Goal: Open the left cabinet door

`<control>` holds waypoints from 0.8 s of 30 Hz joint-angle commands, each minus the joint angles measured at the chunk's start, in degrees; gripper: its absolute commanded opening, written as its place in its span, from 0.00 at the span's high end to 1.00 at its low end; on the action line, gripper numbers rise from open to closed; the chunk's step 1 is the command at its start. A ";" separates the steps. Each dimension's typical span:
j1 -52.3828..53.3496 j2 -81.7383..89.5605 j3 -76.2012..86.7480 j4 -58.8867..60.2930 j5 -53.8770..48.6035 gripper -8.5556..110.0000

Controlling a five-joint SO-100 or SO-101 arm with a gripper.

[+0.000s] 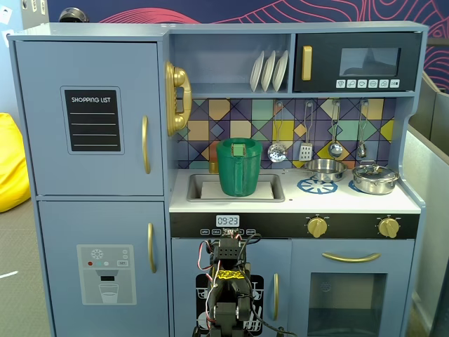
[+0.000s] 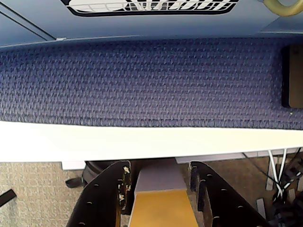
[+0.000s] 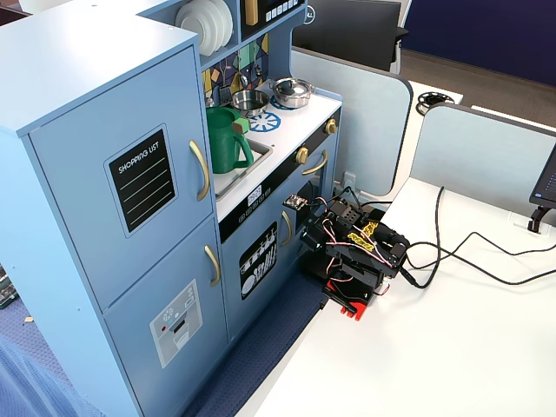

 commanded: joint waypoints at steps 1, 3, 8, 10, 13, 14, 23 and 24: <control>0.18 -0.44 0.00 9.32 10.46 0.93; 0.09 -0.44 0.00 9.32 10.46 0.93; 0.09 -0.18 0.00 9.40 10.63 0.93; 0.09 -0.18 0.00 9.49 10.02 0.93; 0.26 -0.18 -0.09 8.61 7.56 0.93; 0.35 -0.18 -0.09 8.17 6.15 0.93; -5.54 -1.14 -2.29 -17.23 2.72 0.91; -6.68 -1.67 -3.16 -19.25 2.81 0.91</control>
